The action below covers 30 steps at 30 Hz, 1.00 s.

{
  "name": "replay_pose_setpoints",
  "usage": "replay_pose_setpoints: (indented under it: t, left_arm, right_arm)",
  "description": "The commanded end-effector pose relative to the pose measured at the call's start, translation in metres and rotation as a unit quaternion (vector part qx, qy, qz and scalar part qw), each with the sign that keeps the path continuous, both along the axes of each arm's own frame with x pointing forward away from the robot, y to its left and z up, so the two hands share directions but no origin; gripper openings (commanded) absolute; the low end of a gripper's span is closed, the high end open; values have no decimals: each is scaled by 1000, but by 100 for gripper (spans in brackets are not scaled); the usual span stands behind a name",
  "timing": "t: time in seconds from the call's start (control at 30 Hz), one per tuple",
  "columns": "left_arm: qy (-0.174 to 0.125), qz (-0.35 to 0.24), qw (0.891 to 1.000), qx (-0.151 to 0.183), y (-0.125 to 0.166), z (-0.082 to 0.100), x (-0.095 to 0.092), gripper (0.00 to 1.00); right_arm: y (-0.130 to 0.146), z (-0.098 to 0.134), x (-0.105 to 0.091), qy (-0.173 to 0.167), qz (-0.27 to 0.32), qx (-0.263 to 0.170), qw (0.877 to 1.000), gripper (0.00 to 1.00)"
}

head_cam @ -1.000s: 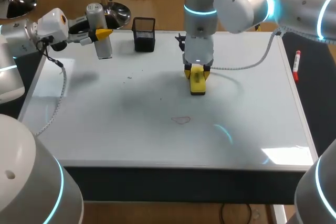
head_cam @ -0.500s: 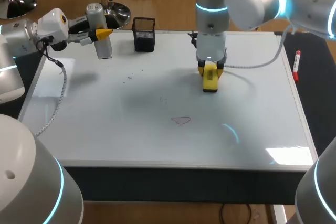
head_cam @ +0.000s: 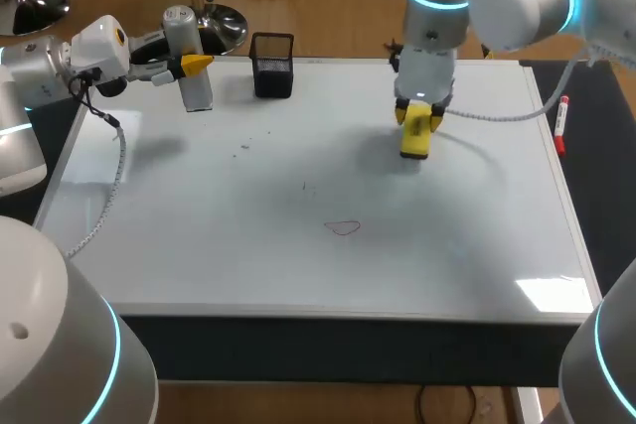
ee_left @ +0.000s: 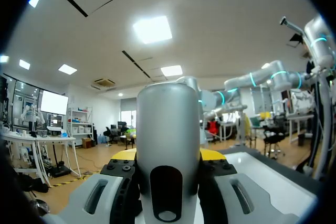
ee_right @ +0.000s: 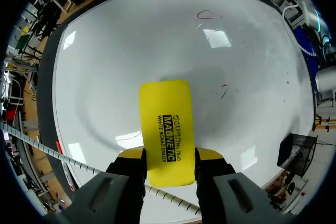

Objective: Pick up the inspection probe, press it on each red-marked spot on the whiteboard one by one, put down the probe, pick up the eraser, and wipe off all the red marks.

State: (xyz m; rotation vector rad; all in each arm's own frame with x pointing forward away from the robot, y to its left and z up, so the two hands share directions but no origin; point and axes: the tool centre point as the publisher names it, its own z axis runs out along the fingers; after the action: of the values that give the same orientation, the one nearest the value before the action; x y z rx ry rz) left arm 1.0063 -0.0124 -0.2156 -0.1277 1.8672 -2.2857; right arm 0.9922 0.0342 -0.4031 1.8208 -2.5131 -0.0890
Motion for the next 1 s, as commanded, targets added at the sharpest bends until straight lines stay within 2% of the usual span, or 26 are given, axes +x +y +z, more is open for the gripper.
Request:
replay_pose_setpoints:
  t: [0.03, 0.33, 0.63, 0.8, 1.0]
  left_arm:
    - [0, 3, 1000, 1, -1, 2, -2, 0]
    - [0, 3, 1000, 1, -1, 2, -2, 0]
    - [0, 3, 1000, 1, -1, 2, -2, 0]
    - [0, 3, 1000, 1, -1, 2, -2, 0]
    - [0, 3, 1000, 1, -1, 2, -2, 0]
  right_arm:
    - [-27, 19, 7, -7, -7, 6, 1000, 0]
    - [-73, 30, 51, -15, -36, -12, 999, 0]
    - [-103, 31, 87, 5, -67, -33, 997, 0]
    - [-112, 28, 96, 15, -80, -33, 996, 0]
    - [-112, 30, 95, 15, -90, -35, 995, 0]
